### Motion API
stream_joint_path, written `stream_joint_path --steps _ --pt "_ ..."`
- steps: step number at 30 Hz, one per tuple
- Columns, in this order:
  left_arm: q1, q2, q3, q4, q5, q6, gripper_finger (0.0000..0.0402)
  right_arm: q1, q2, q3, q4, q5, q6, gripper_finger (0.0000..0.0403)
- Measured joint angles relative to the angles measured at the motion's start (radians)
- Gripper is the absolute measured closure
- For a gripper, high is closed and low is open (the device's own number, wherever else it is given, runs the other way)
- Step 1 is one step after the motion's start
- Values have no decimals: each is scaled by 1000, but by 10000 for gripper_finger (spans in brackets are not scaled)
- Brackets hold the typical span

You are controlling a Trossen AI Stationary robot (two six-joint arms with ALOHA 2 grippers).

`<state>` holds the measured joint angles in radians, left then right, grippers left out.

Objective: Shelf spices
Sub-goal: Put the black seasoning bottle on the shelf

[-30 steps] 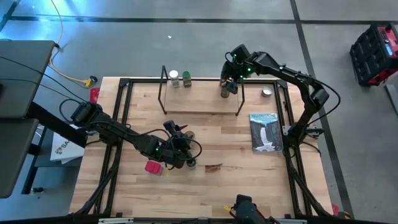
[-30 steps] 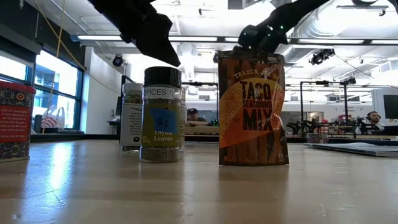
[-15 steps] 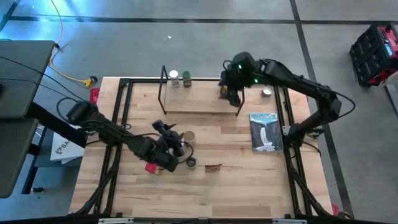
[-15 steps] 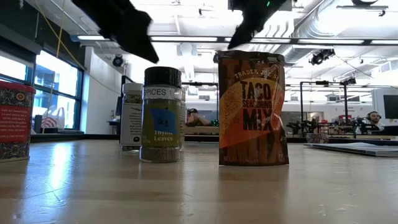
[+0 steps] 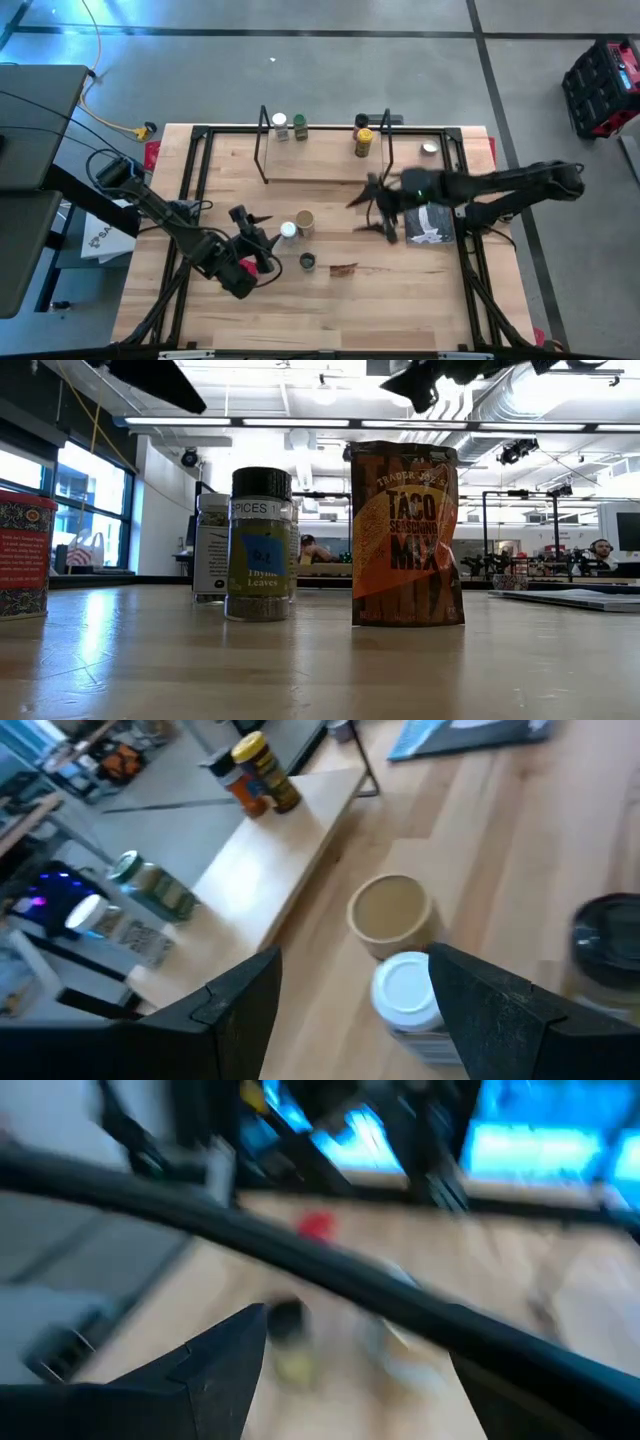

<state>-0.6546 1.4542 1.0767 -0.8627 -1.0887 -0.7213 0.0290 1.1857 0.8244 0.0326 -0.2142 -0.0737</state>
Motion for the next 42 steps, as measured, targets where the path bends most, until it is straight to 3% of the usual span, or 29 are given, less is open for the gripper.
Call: stream_joint_path --steps 3,5,10,17,21,28,37,42 --pt "-9 -10 0 6 -4 -27 154 88 57 -64 276 -3 47 105" --pt "-9 -10 0 10 -19 -34 154 128 118 -43 321 -3 81 105" --pt "7 -10 0 12 -75 -36 154 179 322 169 172 8 99 105" --pt "41 -10 0 22 -83 -36 154 206 614 468 -111 162 81 105" --pt "42 -10 0 22 -83 -36 154 227 726 578 -242 196 100 105" --pt "42 -9 0 22 -83 -37 154 257 806 646 -322 289 105 105" --pt "42 -9 0 24 -83 -37 154 230 823 636 -305 195 148 108" --pt "42 -9 0 28 -83 -41 154 224 836 611 -249 159 171 143"
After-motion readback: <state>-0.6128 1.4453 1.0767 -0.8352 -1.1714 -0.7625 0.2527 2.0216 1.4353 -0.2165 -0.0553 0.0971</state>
